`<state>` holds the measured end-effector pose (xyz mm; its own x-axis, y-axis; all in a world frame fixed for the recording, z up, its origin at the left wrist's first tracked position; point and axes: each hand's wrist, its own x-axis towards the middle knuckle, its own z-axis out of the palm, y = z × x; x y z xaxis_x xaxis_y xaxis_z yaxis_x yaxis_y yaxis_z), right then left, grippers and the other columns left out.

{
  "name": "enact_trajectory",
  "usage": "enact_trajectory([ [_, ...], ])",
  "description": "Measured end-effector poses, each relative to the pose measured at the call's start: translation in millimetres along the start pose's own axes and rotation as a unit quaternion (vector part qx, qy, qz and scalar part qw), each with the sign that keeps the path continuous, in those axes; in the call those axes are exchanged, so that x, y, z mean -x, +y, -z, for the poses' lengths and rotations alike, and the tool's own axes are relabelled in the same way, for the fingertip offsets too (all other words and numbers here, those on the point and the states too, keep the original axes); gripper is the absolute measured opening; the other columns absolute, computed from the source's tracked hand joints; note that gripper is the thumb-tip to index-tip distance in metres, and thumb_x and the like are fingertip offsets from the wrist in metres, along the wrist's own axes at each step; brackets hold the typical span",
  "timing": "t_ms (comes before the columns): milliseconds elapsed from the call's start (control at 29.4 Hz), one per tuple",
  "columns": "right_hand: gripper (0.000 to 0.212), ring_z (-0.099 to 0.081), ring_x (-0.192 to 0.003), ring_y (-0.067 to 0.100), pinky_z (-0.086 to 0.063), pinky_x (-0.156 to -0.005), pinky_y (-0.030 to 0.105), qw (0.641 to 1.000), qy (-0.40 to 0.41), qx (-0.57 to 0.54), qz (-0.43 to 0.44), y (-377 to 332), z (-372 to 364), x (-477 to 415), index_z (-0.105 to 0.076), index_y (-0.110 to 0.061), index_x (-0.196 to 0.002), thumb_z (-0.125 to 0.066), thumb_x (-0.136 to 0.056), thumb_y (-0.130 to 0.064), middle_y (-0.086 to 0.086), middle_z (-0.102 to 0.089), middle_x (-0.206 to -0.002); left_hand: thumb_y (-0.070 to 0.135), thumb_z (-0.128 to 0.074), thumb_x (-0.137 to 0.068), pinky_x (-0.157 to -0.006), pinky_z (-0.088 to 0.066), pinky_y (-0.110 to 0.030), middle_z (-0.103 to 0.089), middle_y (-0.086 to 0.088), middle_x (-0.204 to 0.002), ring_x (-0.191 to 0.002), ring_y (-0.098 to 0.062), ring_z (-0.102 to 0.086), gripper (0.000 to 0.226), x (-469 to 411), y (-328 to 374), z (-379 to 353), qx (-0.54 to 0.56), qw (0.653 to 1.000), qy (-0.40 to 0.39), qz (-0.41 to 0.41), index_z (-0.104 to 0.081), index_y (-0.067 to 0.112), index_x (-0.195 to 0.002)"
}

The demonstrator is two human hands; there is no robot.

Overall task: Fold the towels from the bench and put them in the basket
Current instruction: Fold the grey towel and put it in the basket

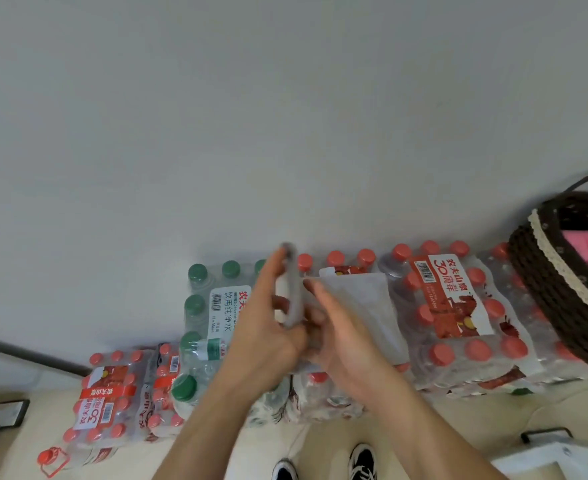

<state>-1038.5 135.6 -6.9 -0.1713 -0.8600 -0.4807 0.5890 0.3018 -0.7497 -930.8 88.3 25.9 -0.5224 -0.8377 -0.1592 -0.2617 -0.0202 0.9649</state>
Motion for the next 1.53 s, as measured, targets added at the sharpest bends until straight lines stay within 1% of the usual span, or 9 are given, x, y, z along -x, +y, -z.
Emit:
enact_trajectory([
  [136, 0.015, -0.064, -0.056, 0.019, -0.05, -0.049, 0.027, 0.993, 0.079, -0.077, -0.047, -16, 26, -1, -0.069, -0.012, -0.089, -0.063, -0.086, -0.026, 0.005, -0.063, -0.066, 0.006, -0.069, -0.076, -0.077, -0.053, -0.019, -0.056, 0.02, -0.109, -0.088, 0.003, -0.061, 0.102, 9, -4, -39, -0.082, 0.99, -0.109, -0.024, -0.009, 0.049, -0.147],
  [306, 0.023, -0.069, -0.092, 0.035, -0.054, -0.081, 0.046, 0.993, 0.108, -0.042, -0.004, -23, 63, -5, -0.067, -0.004, -0.109, -0.053, -0.091, -0.005, 0.02, -0.072, -0.1, 0.037, -0.063, -0.079, -0.108, -0.031, -0.024, -0.029, 0.016, -0.149, -0.132, -0.008, -0.034, 0.082, 21, -46, -39, -0.326, 0.928, -0.01, -0.182, -0.018, 0.034, -0.148],
  [544, 0.03, -0.066, -0.102, 0.024, -0.052, -0.092, 0.045, 0.979, 0.141, 0.14, 0.034, -27, 83, -17, -0.065, -0.019, -0.109, -0.052, -0.091, 0.0, 0.005, -0.071, -0.108, 0.017, -0.079, -0.065, -0.069, -0.051, -0.029, -0.04, -0.001, -0.125, -0.101, -0.024, -0.051, 0.089, 9, -78, -60, -0.391, 0.911, 0.052, -0.117, -0.034, 0.022, -0.141],
  [714, 0.028, -0.064, -0.099, 0.018, -0.053, -0.087, 0.038, 0.909, 0.196, 0.361, 0.068, -25, 103, -18, -0.063, -0.025, -0.102, -0.056, -0.087, -0.003, -0.003, -0.068, -0.102, 0.002, -0.074, -0.056, -0.042, -0.05, -0.03, -0.043, -0.003, -0.116, -0.092, -0.023, -0.051, 0.081, 2, -77, -68, -0.478, 0.869, 0.026, -0.125, -0.046, 0.021, -0.131],
  [918, 0.034, -0.062, -0.102, 0.027, -0.052, -0.084, 0.038, 0.807, 0.257, 0.513, 0.141, -16, 105, -16, -0.057, -0.022, -0.123, -0.053, -0.091, -0.012, 0.005, -0.068, -0.108, 0.018, -0.076, -0.061, -0.044, -0.046, -0.026, -0.044, -0.001, -0.121, -0.09, -0.021, -0.055, 0.073, 5, -65, -88, -0.564, 0.821, -0.042, -0.077, -0.049, 0.015, -0.128],
  [1156, 0.036, -0.057, -0.108, 0.026, -0.048, -0.083, 0.036, 0.718, 0.25, 0.636, 0.13, -15, 106, -12, -0.051, -0.013, -0.128, -0.045, -0.093, -0.013, 0.007, -0.06, -0.114, 0.03, -0.054, -0.084, -0.081, -0.049, -0.036, -0.003, -0.011, -0.151, -0.11, -0.028, -0.052, 0.075, 21, -49, -112, -0.569, 0.812, -0.128, -0.033, -0.013, 0.012, -0.144],
  [1292, 0.031, -0.056, -0.105, 0.028, -0.046, -0.08, 0.036, 0.705, 0.23, 0.661, 0.113, -17, 110, -14, -0.053, -0.01, -0.121, -0.043, -0.092, -0.01, 0.009, -0.058, -0.11, 0.049, -0.047, -0.08, -0.067, -0.044, -0.032, -0.037, 0.007, -0.136, -0.098, -0.023, -0.059, 0.049, 11, -30, -101, -0.472, 0.875, -0.085, -0.073, -0.041, 0.028, -0.123],
  [1394, 0.029, -0.057, -0.101, 0.028, -0.047, -0.08, 0.036, 0.717, 0.213, 0.653, 0.122, -17, 114, -16, -0.053, -0.009, -0.119, -0.043, -0.092, -0.008, 0.01, -0.059, -0.107, 0.034, -0.054, -0.078, -0.079, -0.048, -0.036, -0.059, -0.002, -0.118, -0.097, -0.028, -0.056, 0.042, -21, -41, -83, -0.474, 0.862, 0.048, -0.175, -0.057, 0.021, -0.118],
  [1530, 0.032, -0.056, -0.101, 0.027, -0.046, -0.085, 0.035, 0.73, 0.188, 0.643, 0.135, -19, 118, -13, -0.051, -0.01, -0.125, -0.043, -0.094, -0.007, 0.01, -0.06, -0.109, 0.035, -0.058, -0.086, -0.079, -0.048, -0.038, -0.063, -0.002, -0.109, -0.098, -0.025, -0.054, 0.033, -52, -58, -75, -0.465, 0.883, 0.039, -0.05, -0.062, 0.02, -0.115],
])
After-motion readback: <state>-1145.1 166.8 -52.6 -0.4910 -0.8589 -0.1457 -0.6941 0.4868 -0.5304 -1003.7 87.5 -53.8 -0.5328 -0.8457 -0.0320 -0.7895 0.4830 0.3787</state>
